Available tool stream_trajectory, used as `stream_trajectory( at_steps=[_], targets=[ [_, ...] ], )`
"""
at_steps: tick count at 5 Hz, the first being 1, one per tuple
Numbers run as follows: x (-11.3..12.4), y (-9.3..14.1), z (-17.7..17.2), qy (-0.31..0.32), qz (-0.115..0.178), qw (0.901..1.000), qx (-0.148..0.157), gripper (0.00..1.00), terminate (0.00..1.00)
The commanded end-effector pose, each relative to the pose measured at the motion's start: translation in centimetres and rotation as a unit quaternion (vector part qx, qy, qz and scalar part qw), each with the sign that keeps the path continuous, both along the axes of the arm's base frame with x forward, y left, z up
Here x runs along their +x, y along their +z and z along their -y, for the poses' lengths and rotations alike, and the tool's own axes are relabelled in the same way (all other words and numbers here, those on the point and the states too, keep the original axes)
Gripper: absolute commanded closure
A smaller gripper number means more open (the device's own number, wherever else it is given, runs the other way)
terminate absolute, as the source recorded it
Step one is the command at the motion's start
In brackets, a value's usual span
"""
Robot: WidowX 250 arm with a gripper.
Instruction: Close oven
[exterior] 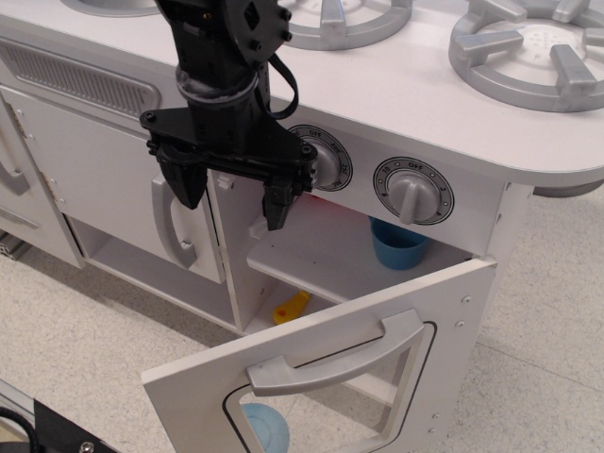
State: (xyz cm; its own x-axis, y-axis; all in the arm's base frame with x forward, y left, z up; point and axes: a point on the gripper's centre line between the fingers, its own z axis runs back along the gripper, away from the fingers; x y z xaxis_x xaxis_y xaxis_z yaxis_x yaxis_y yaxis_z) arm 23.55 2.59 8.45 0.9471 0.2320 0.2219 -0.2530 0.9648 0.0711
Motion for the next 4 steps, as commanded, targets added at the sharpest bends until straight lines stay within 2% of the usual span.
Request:
stream_trajectory(
  at_steps=[1,2,3,4],
  targets=[
    [0.0,0.0,0.0,0.000,0.000,1.0000,0.000,0.00,0.00],
    [-1.8,-0.2,2.0,-0.057,-0.016,0.9982,-0.012,0.00,0.00],
    [-3.2,0.0,3.2,-0.073,-0.032,0.9964,-0.029,0.00,0.00],
    [-4.4,-1.9,3.5,-0.151,-0.066,0.9863,-0.005,0.00,0.00]
  ],
)
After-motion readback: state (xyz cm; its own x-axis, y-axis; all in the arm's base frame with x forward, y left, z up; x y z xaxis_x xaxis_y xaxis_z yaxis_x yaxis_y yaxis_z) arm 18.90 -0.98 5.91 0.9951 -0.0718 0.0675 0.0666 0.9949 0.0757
